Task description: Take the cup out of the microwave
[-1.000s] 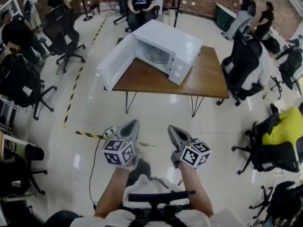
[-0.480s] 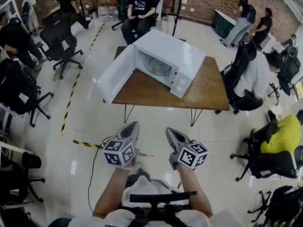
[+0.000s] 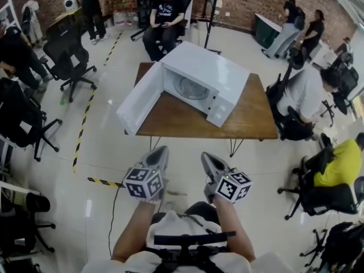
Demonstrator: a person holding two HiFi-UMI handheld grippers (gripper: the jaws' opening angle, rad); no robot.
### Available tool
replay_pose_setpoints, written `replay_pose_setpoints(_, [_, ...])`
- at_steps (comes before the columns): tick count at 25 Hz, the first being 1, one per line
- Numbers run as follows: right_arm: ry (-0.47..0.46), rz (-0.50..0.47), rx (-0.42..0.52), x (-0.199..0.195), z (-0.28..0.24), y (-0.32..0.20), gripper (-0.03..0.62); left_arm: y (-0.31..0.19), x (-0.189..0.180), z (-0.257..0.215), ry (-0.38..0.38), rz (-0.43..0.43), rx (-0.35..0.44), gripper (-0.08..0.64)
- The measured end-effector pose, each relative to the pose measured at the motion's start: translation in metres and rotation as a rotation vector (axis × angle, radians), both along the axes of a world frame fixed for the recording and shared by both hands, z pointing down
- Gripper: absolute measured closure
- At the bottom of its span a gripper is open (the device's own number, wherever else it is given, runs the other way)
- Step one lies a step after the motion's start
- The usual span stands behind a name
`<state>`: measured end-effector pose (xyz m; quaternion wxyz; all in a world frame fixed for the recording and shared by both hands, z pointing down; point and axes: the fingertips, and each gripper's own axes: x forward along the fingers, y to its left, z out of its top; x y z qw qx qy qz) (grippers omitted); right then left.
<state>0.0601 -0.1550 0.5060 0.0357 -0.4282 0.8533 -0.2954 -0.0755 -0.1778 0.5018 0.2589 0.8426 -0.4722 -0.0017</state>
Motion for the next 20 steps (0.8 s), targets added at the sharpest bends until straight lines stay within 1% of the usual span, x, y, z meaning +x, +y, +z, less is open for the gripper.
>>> replay_pose_setpoints(7, [-0.015, 0.047, -0.022, 0.010, 0.012, -0.013, 0.590, -0.015, 0.001, 0.010, -0.003, 0.017, -0.019, 0.558])
replay_pose_setpoints(12, [-0.020, 0.043, -0.025, 0.005, 0.016, -0.031, 0.590, -0.030, 0.005, 0.015, -0.007, 0.033, -0.030, 0.558])
replay_pose_setpoints(20, [-0.037, 0.027, -0.022, -0.006, 0.018, -0.076, 0.590, -0.066, 0.011, 0.017, -0.027, 0.058, -0.027, 0.558])
